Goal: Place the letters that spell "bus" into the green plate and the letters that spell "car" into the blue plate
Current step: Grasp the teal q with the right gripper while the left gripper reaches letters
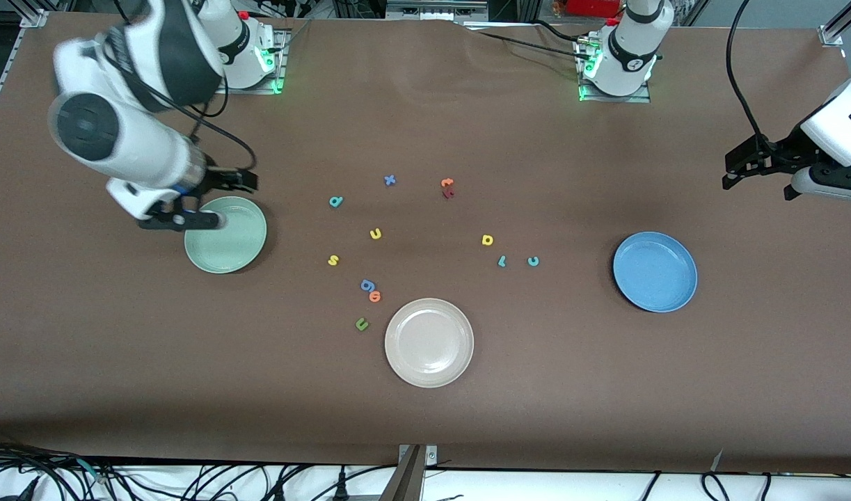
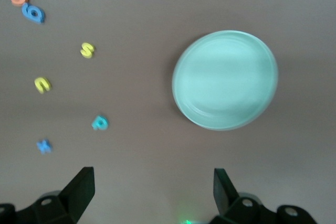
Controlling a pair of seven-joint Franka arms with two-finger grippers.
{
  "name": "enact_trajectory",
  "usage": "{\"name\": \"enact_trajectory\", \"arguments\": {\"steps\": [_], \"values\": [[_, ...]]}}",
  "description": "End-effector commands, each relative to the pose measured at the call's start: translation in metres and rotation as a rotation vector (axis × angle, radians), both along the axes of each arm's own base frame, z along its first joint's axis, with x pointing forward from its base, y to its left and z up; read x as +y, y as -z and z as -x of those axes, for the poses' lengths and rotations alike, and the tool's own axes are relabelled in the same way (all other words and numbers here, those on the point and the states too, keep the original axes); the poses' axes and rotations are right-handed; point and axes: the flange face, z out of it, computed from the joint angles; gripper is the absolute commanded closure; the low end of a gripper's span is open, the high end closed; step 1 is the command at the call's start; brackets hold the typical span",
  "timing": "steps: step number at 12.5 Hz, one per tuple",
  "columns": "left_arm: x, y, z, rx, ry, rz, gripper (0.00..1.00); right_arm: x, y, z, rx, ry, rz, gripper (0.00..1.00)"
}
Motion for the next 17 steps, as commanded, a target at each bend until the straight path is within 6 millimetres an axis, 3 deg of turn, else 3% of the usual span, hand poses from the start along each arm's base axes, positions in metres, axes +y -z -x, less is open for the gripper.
{"name": "enact_trajectory", "arguments": {"steps": [1, 3, 4, 8, 12, 14, 15, 17], "values": [[-0.002, -0.006, -0.001, -0.005, 0.001, -0.031, 0.00, 0.044, 0.059, 0.035, -0.067, 0.117, 0.023, 0.00], [-0.002, -0.006, -0.001, -0.005, 0.000, -0.029, 0.00, 0.076, 0.098, 0.057, -0.104, 0.200, 0.027, 0.00], [-0.001, -0.006, -0.001, -0.008, -0.001, -0.029, 0.00, 0.083, 0.116, 0.063, -0.108, 0.252, 0.034, 0.00], [-0.003, 0.032, -0.017, 0.050, 0.010, -0.027, 0.00, 0.094, 0.165, 0.095, -0.133, 0.326, 0.033, 0.01], [-0.029, 0.101, -0.044, 0.123, 0.052, -0.034, 0.00, 0.108, 0.202, 0.113, -0.120, 0.352, 0.049, 0.11], [-0.063, 0.139, -0.053, 0.155, 0.099, -0.043, 0.00, 0.121, 0.218, 0.123, -0.125, 0.375, 0.056, 0.19], [-0.068, 0.150, -0.054, 0.174, 0.105, -0.042, 0.00, 0.125, 0.229, 0.128, -0.124, 0.380, 0.060, 0.23], [-0.097, 0.184, -0.056, 0.225, 0.150, -0.051, 0.00, 0.126, 0.235, 0.129, -0.127, 0.382, 0.057, 0.33]]}}
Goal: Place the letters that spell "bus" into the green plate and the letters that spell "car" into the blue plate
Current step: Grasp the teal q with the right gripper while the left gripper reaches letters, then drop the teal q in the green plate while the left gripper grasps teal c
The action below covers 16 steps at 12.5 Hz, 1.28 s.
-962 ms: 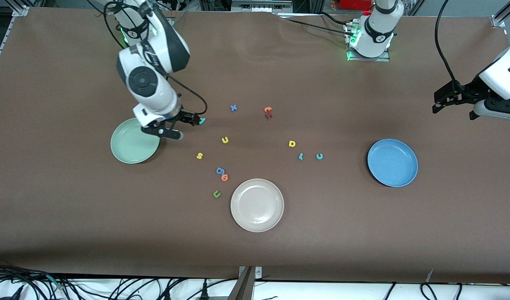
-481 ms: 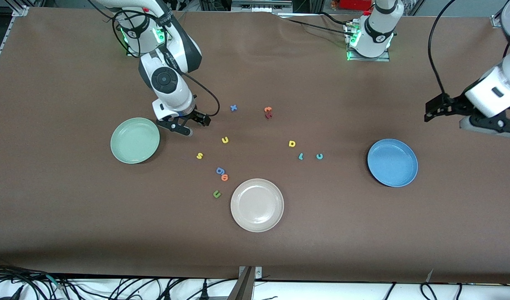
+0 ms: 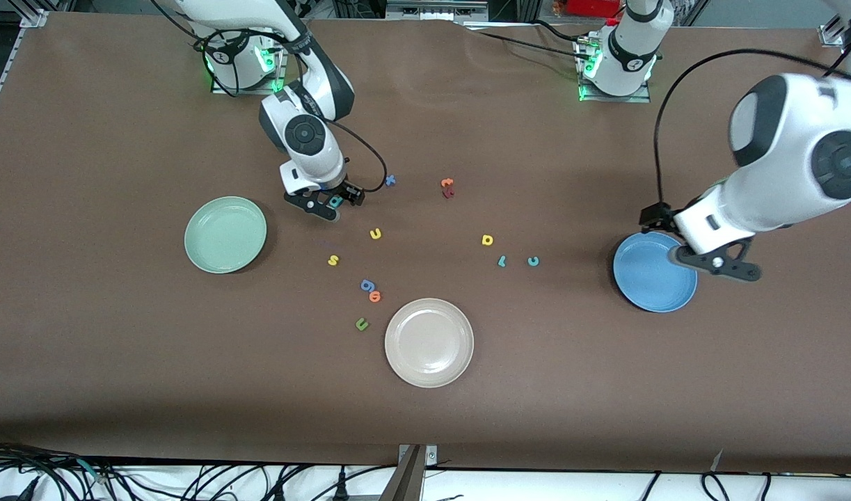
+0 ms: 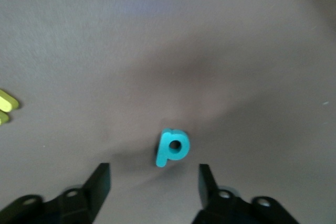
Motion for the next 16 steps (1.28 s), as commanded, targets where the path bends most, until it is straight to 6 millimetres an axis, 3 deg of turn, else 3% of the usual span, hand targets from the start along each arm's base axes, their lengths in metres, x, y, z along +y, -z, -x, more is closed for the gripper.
{"name": "enact_trajectory", "arguments": {"steps": [1, 2, 4, 6, 8, 10, 12, 14, 16], "values": [[-0.038, 0.033, -0.003, 0.037, 0.063, -0.035, 0.00, -0.003, 0.005, -0.002, -0.020, 0.016, 0.007, 0.34], [-0.045, 0.045, -0.006, 0.032, 0.074, -0.035, 0.00, -0.003, 0.005, -0.002, -0.021, 0.015, 0.008, 0.34], [-0.064, 0.092, -0.012, 0.051, 0.104, -0.039, 0.00, -0.014, 0.004, -0.010, -0.029, 0.034, 0.015, 0.34], [-0.066, 0.097, -0.013, 0.050, 0.084, -0.029, 0.00, -0.016, 0.006, -0.011, -0.031, 0.033, 0.020, 0.35], [-0.073, 0.108, -0.011, 0.085, -0.044, 0.024, 0.00, -0.016, 0.008, -0.010, -0.028, 0.032, 0.021, 0.48], [-0.104, 0.129, -0.005, 0.091, -0.154, -0.019, 0.00, -0.016, 0.010, -0.009, -0.023, 0.032, 0.025, 0.69], [-0.128, 0.141, 0.001, 0.070, -0.241, -0.046, 0.00, -0.017, 0.011, -0.009, -0.020, 0.032, 0.027, 0.84], [-0.126, 0.158, 0.009, 0.027, -0.240, -0.036, 0.00, -0.016, 0.007, -0.011, -0.024, 0.029, 0.024, 0.87], [-0.120, 0.180, 0.020, -0.034, -0.254, -0.017, 0.00, -0.015, -0.014, -0.022, -0.025, 0.019, 0.029, 0.87]]}}
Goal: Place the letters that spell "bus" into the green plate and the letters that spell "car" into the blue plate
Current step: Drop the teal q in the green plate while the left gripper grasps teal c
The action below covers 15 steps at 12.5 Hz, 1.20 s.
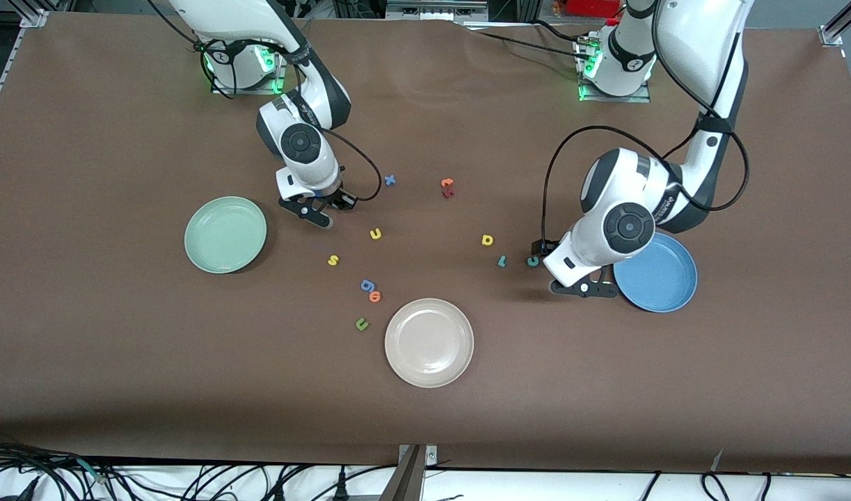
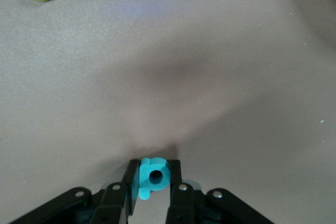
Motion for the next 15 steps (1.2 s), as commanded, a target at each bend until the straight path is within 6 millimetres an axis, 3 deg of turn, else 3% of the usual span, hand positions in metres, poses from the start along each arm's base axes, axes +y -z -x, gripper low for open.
{"name": "enact_trajectory", "arguments": {"steps": [1, 3, 5, 7, 8, 10, 11, 13, 15], "values": [[0.014, 0.027, 0.015, -0.079, -0.044, 0.019, 0.00, -0.006, -0.034, -0.022, -0.002, -0.024, 0.033, 0.87], [0.009, 0.038, 0.022, -0.120, -0.041, 0.032, 0.00, -0.030, -0.061, -0.047, 0.043, -0.097, 0.066, 0.87], [0.007, 0.043, 0.023, -0.115, -0.041, 0.033, 0.00, -0.081, -0.076, -0.072, 0.052, -0.203, 0.064, 0.87], [0.007, 0.045, 0.021, -0.135, -0.043, 0.039, 0.00, -0.142, -0.076, -0.091, 0.088, -0.316, 0.063, 0.87], [0.007, 0.048, 0.021, -0.140, -0.033, 0.041, 0.00, -0.163, -0.072, -0.096, 0.099, -0.346, 0.061, 0.87], [0.005, 0.063, 0.024, -0.151, -0.031, 0.041, 0.00, -0.188, -0.059, -0.100, 0.123, -0.365, 0.058, 0.87], [-0.010, 0.068, 0.030, -0.166, -0.024, 0.046, 0.00, -0.201, -0.054, -0.103, 0.125, -0.361, 0.056, 0.87], [-0.012, 0.073, 0.032, -0.148, -0.124, 0.064, 0.00, -0.219, -0.037, -0.104, 0.140, -0.379, 0.051, 0.87], [-0.016, 0.081, 0.036, -0.135, -0.133, 0.061, 0.00, -0.222, -0.030, -0.103, 0.146, -0.375, 0.053, 0.78]]}}
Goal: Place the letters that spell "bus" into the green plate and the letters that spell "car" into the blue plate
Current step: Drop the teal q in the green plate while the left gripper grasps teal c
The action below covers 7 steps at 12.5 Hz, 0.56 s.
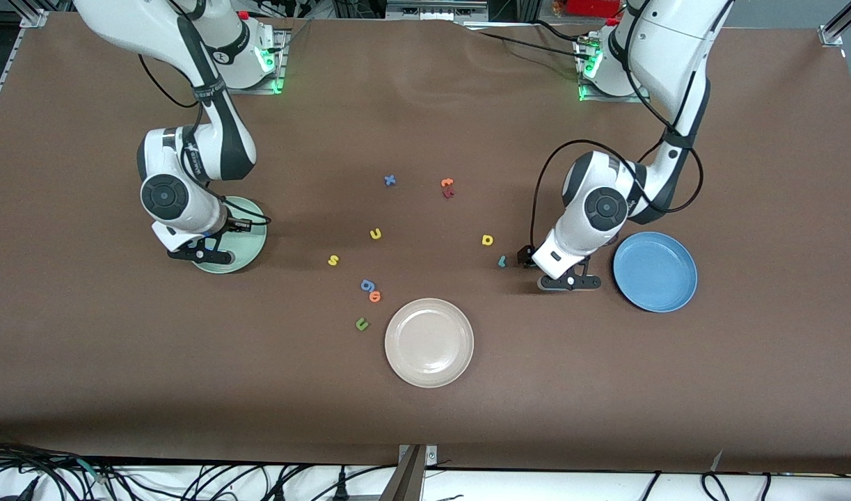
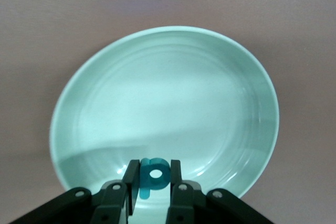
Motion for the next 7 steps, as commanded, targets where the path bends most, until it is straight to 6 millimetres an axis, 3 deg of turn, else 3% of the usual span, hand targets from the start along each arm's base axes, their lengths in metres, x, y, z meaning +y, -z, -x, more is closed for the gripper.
{"name": "enact_trajectory", "arguments": {"steps": [1, 2, 3, 5, 7], "values": [[-0.003, 0.009, 0.004, 0.009, -0.058, 0.008, 0.01, -0.002, 0.008, 0.001, 0.007, -0.004, -0.014, 0.49], [-0.004, 0.012, 0.005, 0.013, -0.078, 0.006, 0.02, -0.002, 0.007, 0.001, 0.008, 0.011, -0.025, 0.15], [-0.004, 0.015, 0.006, 0.019, -0.095, 0.003, 0.06, 0.000, 0.003, 0.000, 0.003, 0.012, -0.031, 0.07], [-0.008, 0.024, 0.011, 0.032, -0.093, -0.005, 0.10, 0.011, -0.013, -0.003, -0.014, 0.004, -0.046, 0.07], [-0.015, 0.028, 0.015, 0.039, -0.079, -0.009, 0.17, 0.046, -0.037, -0.007, -0.025, 0.000, -0.063, 0.08]]}}
